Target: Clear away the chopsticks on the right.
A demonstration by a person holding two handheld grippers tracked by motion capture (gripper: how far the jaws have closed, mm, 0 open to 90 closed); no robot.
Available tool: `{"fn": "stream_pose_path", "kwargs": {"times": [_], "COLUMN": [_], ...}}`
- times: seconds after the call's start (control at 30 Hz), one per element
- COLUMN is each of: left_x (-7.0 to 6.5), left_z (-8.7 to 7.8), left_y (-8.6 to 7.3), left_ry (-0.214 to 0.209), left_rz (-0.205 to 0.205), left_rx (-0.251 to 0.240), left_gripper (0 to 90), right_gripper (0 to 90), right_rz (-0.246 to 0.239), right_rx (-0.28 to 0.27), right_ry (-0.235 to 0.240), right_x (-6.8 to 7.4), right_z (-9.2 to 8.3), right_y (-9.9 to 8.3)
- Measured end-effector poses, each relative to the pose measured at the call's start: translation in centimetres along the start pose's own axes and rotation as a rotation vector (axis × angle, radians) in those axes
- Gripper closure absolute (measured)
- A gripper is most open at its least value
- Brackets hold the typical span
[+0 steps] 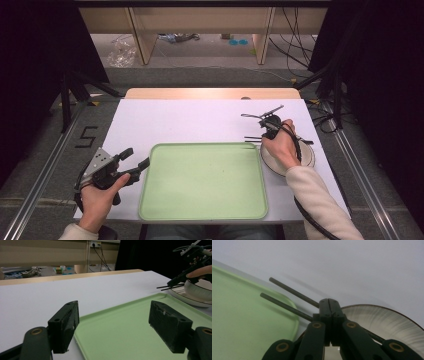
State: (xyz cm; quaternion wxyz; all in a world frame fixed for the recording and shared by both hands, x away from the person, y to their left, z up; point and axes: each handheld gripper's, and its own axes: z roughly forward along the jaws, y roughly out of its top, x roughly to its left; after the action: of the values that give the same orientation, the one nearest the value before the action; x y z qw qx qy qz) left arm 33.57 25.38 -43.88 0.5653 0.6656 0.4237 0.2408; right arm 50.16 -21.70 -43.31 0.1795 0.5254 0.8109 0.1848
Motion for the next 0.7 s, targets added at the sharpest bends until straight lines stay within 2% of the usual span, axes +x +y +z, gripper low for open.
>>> {"fn": "stream_pose_path", "kwargs": {"times": [0.2, 0.23, 0.27, 0.37, 0.4, 0.43, 0.47, 0.5, 0.53, 0.57, 0.6, 0.7], "left_x": [0.0, 0.0, 0.0, 0.0, 0.1, 0.1, 0.1, 0.0, 0.0, 0.0, 0.1, 0.1], "left_z": [0.0, 0.0, 0.0, 0.0, 0.0, 0.0, 0.0, 0.0, 0.0, 0.1, 0.0, 0.0], "left_y": [0.0, 0.0, 0.0, 0.0, 0.0, 0.0, 0.0, 0.0, 0.0, 0.0, 0.0, 0.0], "left_ry": [0.000, 0.000, 0.000, 0.000, 0.001, 0.001, 0.001, 0.001, 0.001, 0.000, 0.000, 0.000], "left_rz": [-0.001, 0.000, -0.001, 0.000, 0.000, 0.000, 0.000, 0.001, 0.000, 0.000, 0.000, -0.001], "left_rx": [0.002, 0.002, 0.001, 0.004, 0.004, 0.004, 0.004, 0.004, 0.004, 0.003, 0.003, 0.001], "left_gripper": [24.4, 24.4, 24.4, 24.4, 24.4, 24.4, 24.4, 24.4, 24.4, 24.4, 24.4, 24.5], "right_gripper": [90.0, 90.0, 90.0, 82.2, 76.3, 69.4, 65.4, 63.7, 64.2, 65.5, 66.3, 68.2], "right_rz": [-0.034, -0.027, -0.048, -0.239, -0.357, -0.510, -0.706, -0.790, -0.893, -0.911, -0.961, -1.011], "right_rx": [0.015, 0.016, 0.010, -0.003, 0.009, 0.015, 0.025, 0.039, 0.065, 0.084, 0.092, 0.136], "right_ry": [-0.021, -0.024, -0.027, -0.031, -0.020, -0.029, -0.039, -0.029, -0.039, -0.057, -0.067, -0.067], "right_x": [-0.2, -0.1, -0.1, 0.3, 0.6, 0.9, 1.3, 1.6, 1.9, 2.2, 2.3, 2.3], "right_z": [0.3, 0.3, 0.3, -0.2, -0.4, -0.4, -0.5, -0.4, -0.2, -0.2, 0.0, 0.5], "right_y": [0.2, 0.3, 0.3, 0.9, 1.2, 1.5, 1.9, 2.1, 2.5, 2.7, 3.1, 3.7]}}
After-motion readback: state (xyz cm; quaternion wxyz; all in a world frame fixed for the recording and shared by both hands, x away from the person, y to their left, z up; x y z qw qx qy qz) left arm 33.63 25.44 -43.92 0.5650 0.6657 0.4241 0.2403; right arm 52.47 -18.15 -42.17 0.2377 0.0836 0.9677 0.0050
